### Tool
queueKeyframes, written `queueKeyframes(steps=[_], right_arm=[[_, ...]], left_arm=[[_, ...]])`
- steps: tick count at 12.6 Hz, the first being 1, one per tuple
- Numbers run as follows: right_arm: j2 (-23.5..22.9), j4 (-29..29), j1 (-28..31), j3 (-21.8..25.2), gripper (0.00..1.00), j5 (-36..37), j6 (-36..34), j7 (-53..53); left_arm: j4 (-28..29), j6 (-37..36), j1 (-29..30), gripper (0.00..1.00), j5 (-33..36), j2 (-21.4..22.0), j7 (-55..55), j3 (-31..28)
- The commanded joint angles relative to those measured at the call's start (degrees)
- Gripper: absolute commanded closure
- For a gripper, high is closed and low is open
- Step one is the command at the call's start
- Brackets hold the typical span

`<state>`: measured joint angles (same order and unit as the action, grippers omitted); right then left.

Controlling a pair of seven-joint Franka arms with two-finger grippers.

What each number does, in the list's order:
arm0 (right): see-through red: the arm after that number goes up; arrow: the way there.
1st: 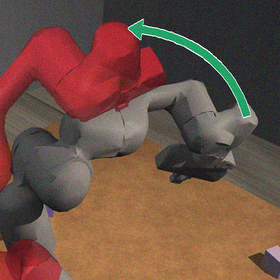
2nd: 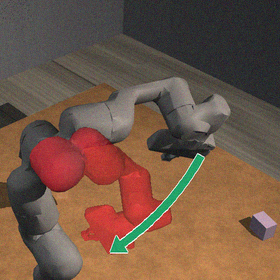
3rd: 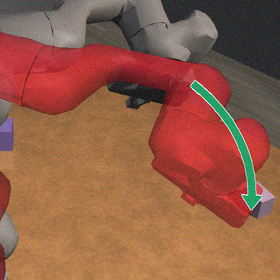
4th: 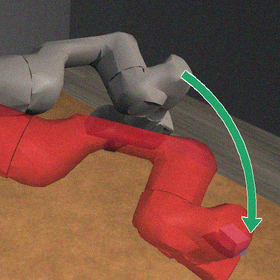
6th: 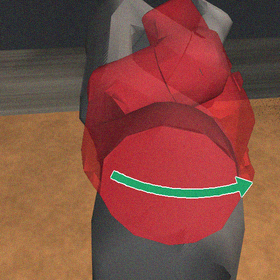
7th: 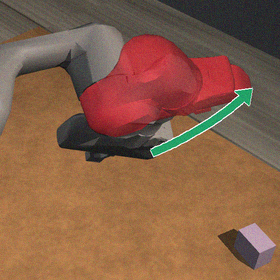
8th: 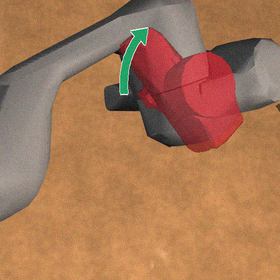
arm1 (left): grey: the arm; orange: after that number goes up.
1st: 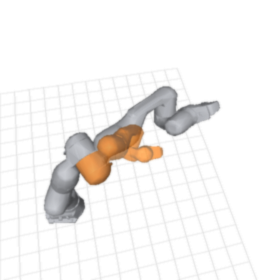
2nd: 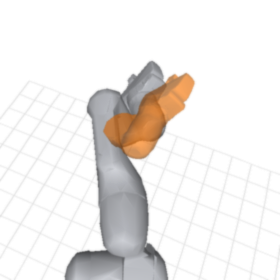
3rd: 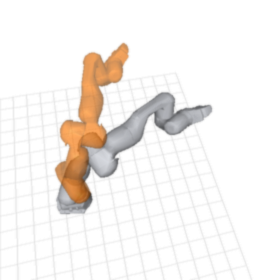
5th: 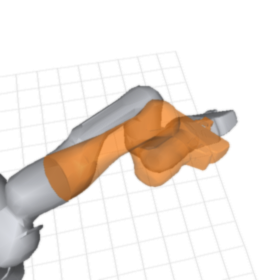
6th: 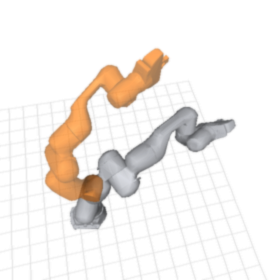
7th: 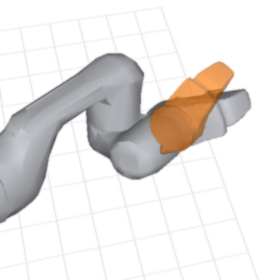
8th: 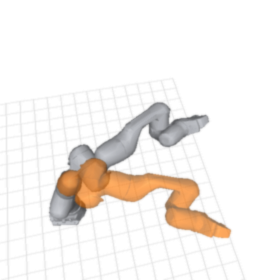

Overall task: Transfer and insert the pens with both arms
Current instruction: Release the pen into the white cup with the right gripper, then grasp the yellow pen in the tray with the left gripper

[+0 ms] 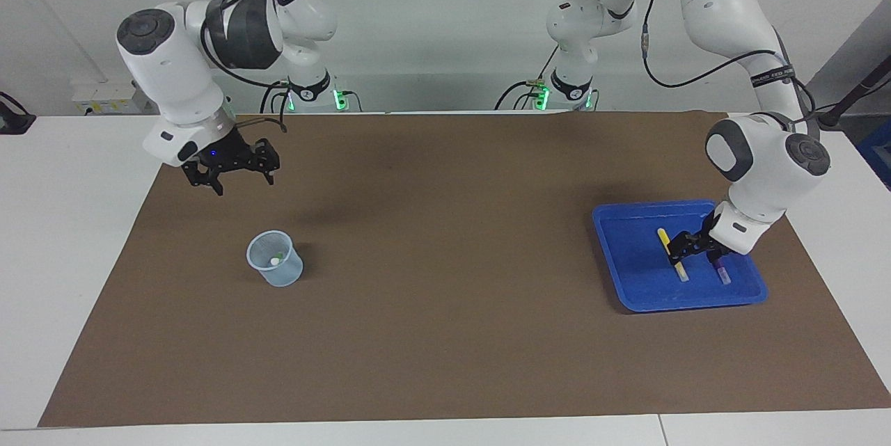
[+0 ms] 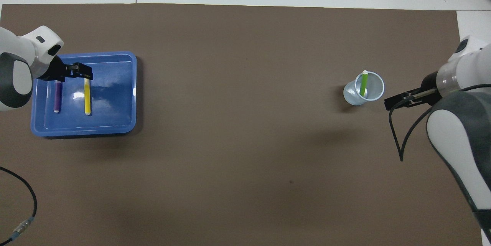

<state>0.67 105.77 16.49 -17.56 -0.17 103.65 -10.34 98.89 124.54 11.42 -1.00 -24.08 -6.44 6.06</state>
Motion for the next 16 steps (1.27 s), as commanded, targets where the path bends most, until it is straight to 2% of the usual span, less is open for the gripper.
queueKeyframes(steps=[1, 4, 9, 15, 16], right_arm=[[2.5, -2.8, 0.4, -0.5, 0.0, -1.4, -5.7, 1.8], [4.8, -2.5, -0.1, -0.5, 0.0, -3.3, -8.1, 2.0], [5.0, -2.2, 0.0, -0.5, 0.0, -3.3, -8.0, 2.2], [5.0, -2.2, 0.1, -0.5, 0.0, -3.2, -8.6, 2.2], [5.0, -2.2, 0.1, -0.5, 0.0, -3.2, -8.6, 2.2]], left_arm=[[4.9, 3.9, 1.0, 0.05, -0.4, 1.1, -0.2, 0.0], [6.1, 4.2, 0.8, 0.18, -0.4, 1.3, -0.2, 0.1], [8.5, 6.8, 1.0, 0.29, -0.4, 1.8, -0.2, 0.1], [9.1, 6.3, 0.9, 0.52, -0.4, 2.1, -0.2, 0.1], [9.1, 6.2, 0.8, 0.58, -0.4, 2.1, -0.2, 0.1]])
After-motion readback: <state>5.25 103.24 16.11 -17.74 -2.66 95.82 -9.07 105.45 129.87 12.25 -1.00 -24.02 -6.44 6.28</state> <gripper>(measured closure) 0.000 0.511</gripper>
